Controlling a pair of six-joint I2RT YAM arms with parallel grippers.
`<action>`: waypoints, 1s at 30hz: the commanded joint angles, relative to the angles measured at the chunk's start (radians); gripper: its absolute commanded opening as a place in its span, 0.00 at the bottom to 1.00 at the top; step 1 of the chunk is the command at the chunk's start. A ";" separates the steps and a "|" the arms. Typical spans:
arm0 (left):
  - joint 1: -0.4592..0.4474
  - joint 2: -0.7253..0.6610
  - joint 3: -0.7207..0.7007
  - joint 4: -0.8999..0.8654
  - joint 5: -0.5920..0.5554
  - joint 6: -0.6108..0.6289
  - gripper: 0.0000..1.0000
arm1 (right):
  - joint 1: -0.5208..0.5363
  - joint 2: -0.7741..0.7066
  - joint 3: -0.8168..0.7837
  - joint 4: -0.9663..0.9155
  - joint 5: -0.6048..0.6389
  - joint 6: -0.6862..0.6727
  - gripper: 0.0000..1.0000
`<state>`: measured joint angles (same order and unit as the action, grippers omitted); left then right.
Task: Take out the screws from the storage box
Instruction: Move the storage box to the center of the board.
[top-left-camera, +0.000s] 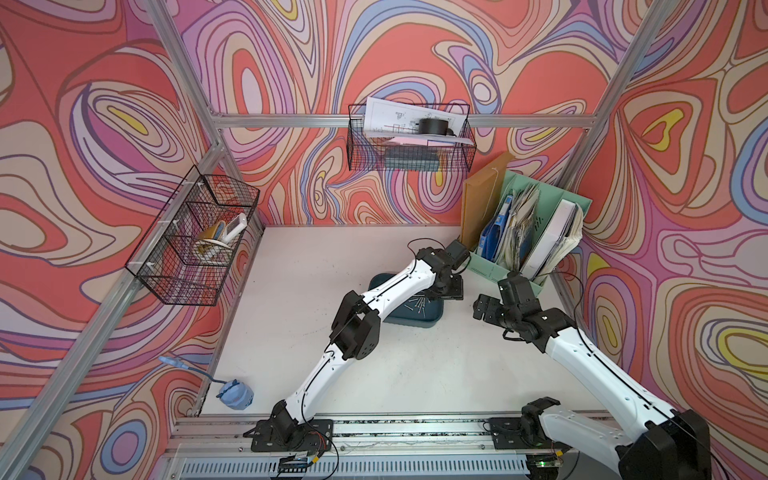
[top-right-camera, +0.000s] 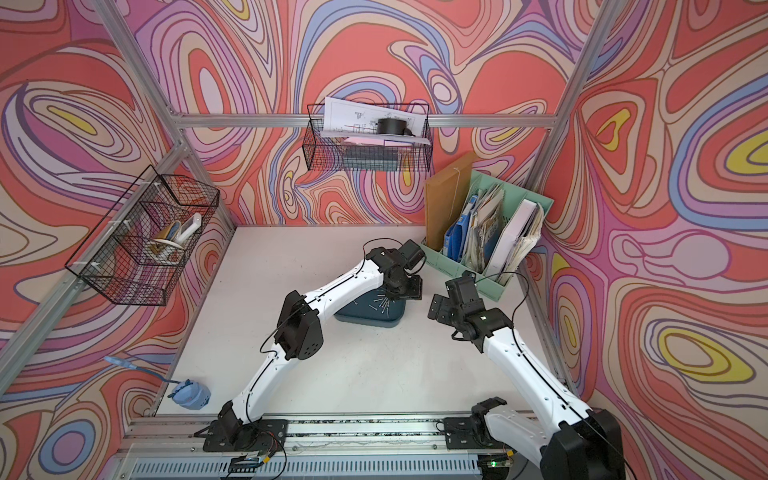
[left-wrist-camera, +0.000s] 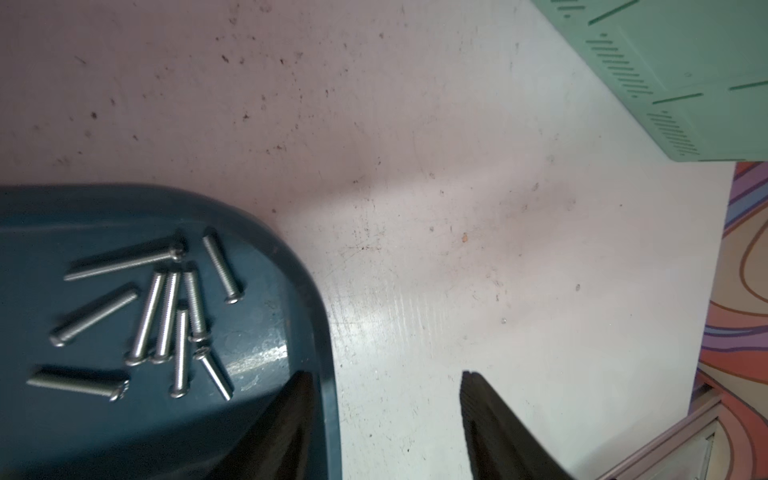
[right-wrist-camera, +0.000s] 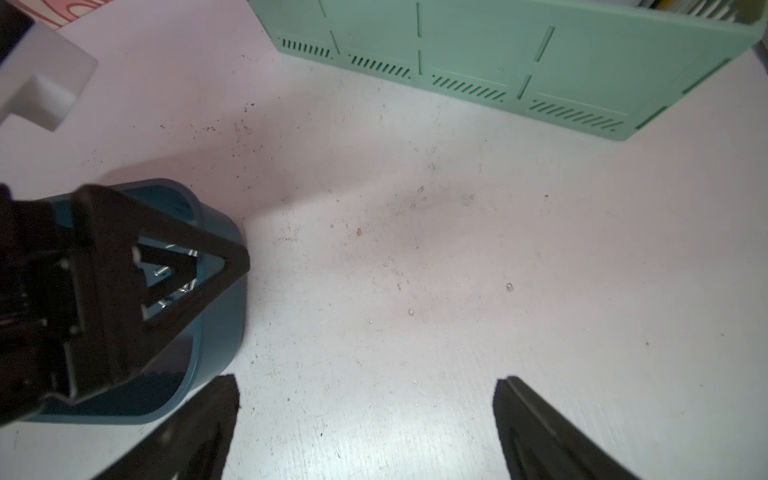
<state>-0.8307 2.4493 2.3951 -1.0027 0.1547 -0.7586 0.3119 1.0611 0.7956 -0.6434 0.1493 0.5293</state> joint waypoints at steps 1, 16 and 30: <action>0.043 -0.157 -0.034 0.013 -0.020 0.058 0.67 | -0.001 -0.027 0.049 0.023 -0.073 -0.064 0.95; 0.356 -0.791 -1.022 0.361 -0.148 0.104 0.75 | 0.238 0.441 0.473 -0.057 -0.077 -0.165 0.62; 0.389 -0.762 -1.198 0.505 0.018 0.098 0.69 | 0.287 0.949 0.758 -0.095 -0.042 -0.048 0.34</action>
<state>-0.4397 1.6672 1.2160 -0.5468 0.1226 -0.6689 0.5972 1.9842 1.5291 -0.7124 0.0795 0.4522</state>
